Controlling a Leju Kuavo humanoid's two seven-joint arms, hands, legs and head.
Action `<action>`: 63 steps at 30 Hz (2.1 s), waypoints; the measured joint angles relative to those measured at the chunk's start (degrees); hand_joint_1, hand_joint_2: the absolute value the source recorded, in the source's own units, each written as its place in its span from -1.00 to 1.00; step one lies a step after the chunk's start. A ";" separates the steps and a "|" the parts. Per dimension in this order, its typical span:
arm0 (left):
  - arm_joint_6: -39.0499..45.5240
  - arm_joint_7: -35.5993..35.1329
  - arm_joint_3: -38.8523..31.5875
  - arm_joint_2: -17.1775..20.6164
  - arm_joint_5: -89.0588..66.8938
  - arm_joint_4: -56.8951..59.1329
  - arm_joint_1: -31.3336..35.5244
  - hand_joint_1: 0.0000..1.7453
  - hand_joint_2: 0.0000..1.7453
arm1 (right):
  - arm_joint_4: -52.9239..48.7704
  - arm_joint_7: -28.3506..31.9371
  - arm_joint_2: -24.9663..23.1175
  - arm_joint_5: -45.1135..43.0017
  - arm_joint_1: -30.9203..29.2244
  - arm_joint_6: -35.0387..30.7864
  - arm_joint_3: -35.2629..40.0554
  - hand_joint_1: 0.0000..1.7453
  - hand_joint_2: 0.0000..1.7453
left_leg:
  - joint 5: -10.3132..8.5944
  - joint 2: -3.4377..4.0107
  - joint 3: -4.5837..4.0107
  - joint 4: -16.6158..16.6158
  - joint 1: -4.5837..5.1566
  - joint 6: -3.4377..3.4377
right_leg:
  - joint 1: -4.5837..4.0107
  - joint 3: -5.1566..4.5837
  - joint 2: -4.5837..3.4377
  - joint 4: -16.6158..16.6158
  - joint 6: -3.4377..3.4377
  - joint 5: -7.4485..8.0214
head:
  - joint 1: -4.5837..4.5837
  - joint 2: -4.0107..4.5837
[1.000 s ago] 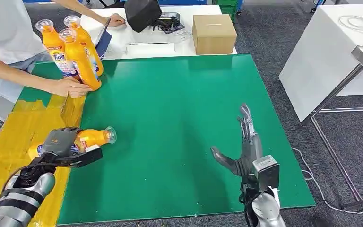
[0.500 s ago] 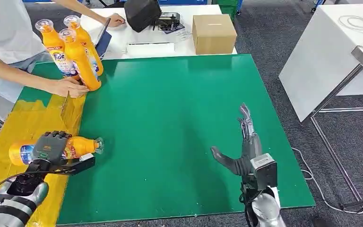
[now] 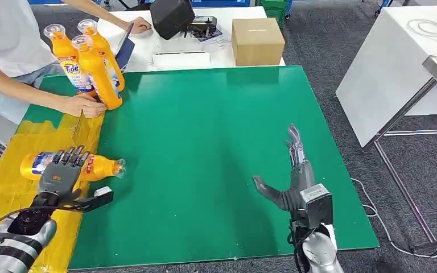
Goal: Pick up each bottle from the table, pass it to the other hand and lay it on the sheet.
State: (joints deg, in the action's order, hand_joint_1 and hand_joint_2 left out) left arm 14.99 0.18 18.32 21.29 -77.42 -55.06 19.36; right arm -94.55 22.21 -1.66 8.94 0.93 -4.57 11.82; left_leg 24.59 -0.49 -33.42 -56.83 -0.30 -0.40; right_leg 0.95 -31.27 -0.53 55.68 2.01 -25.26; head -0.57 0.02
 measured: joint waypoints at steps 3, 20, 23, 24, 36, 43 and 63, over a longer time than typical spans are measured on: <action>0.41 0.69 0.00 0.00 1.11 0.15 0.00 -1.00 1.00 | 0.07 -0.04 0.02 0.11 0.00 0.00 0.00 -1.00 1.00 | 0.00 -0.02 0.03 0.00 0.01 0.00 | 0.01 0.04 0.01 0.00 0.00 0.00 | -0.02 0.00; 12.73 28.53 -11.72 -9.10 43.81 -26.65 -14.90 -1.00 1.00 | -0.11 0.83 0.50 -1.75 1.88 -0.44 1.31 -1.00 1.00 | 0.06 0.01 -0.14 -0.01 0.02 -0.02 | 0.02 -0.17 0.03 -0.06 0.00 -0.02 | -0.02 0.00; 6.53 32.63 -13.33 -11.21 51.94 -33.38 -18.02 -1.00 1.00 | -1.11 1.29 0.61 -2.25 3.08 -0.61 1.31 -1.00 1.00 | 0.05 0.01 -0.14 -0.01 0.02 -0.02 | 0.01 -0.16 0.04 -0.05 0.00 -0.02 | 0.00 0.00; 4.84 33.22 -13.66 -11.82 53.73 -35.53 -19.17 -1.00 1.00 | -1.59 1.53 0.63 -2.47 3.64 -0.76 1.31 -1.00 1.00 | 0.05 0.01 -0.14 -0.01 0.02 -0.02 | 0.02 -0.16 0.04 -0.05 0.00 -0.02 | -0.02 0.00; -8.11 33.48 -12.76 -17.49 61.92 -45.42 -24.85 -1.00 1.00 | -5.95 3.56 0.81 -2.10 8.52 -2.25 1.29 -1.00 1.00 | 0.07 0.00 -0.14 -0.01 0.03 -0.02 | 0.03 -0.18 0.04 -0.08 -0.01 -0.03 | -0.02 0.00; -8.20 33.42 -12.24 -18.12 62.03 -45.48 -25.05 -1.00 1.00 | -6.49 3.65 0.81 -2.05 8.78 -2.27 1.29 -1.00 -1.00 | 0.06 0.00 -0.13 -0.01 0.01 -0.02 | 0.01 -0.16 0.04 -0.07 -0.01 -0.03 | -0.02 0.00; -15.37 29.53 -0.79 -21.66 68.61 -38.56 -23.83 -1.00 1.00 | -5.84 3.58 0.48 -0.42 9.70 -5.68 1.99 -1.00 1.00 | 0.06 -0.02 -0.16 -0.01 0.02 -0.02 | 0.01 -0.17 0.05 -0.08 0.00 -0.02 | -0.02 0.00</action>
State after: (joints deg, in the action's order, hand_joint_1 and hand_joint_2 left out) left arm -0.37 29.71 17.53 -0.37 -8.81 -93.61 -4.48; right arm -100.39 25.79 -1.18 8.52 10.63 -10.25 13.81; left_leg 24.65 -0.52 -33.58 -56.84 -0.28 -0.42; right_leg 0.96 -31.43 -0.49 55.60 2.01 -25.28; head -0.59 0.02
